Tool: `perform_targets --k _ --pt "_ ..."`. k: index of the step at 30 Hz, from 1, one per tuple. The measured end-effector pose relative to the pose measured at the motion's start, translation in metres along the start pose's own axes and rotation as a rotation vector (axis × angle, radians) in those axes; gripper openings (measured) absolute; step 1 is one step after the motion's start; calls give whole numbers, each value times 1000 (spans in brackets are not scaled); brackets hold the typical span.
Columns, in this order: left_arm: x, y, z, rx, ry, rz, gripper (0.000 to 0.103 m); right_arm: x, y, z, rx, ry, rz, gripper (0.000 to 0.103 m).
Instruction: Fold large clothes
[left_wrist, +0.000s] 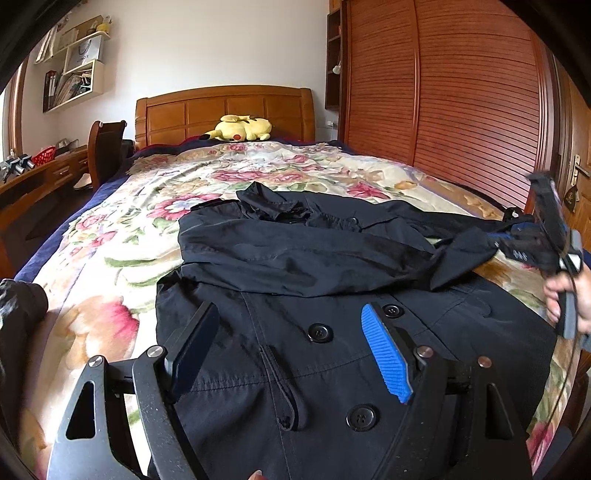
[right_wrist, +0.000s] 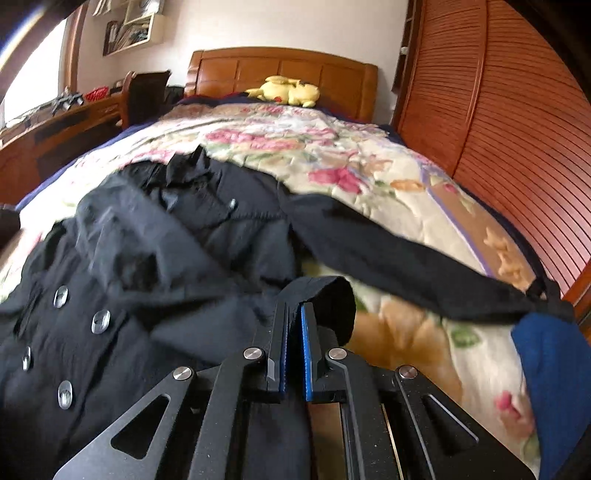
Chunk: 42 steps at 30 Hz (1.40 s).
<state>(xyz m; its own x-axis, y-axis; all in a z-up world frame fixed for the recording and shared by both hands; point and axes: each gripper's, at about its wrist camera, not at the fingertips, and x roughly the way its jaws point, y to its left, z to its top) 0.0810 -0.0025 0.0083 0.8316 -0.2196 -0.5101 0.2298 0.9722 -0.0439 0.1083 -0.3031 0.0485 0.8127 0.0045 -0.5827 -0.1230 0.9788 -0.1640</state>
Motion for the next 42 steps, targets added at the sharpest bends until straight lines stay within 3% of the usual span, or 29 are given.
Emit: perform_targets --k 7,14,27,28,30,32,33,42 --pt "1 0 -1 10 10 9 80 -18 5 -28 -25 68 39 6" --pt "1 1 -3 8 18 -3 80 -19 -1 -39 -20 134 23 6" --pt "14 -32 7 11 4 -33 80 -46 -19 -29 15 29 24 7" --pt "16 -36 7 16 6 -33 80 -48 -22 -27 20 20 19 11" --pt "18 -43 8 23 7 -33 80 -48 -31 -22 41 1 14 38" --pt "21 -50 9 23 11 -45 80 -48 -46 -17 80 -26 17 58" --pt "24 -53 10 22 15 -50 80 -47 -52 -15 91 -37 3 62" --pt "45 -91 19 72 27 -73 80 -18 -123 -9 154 -14 -131 62"
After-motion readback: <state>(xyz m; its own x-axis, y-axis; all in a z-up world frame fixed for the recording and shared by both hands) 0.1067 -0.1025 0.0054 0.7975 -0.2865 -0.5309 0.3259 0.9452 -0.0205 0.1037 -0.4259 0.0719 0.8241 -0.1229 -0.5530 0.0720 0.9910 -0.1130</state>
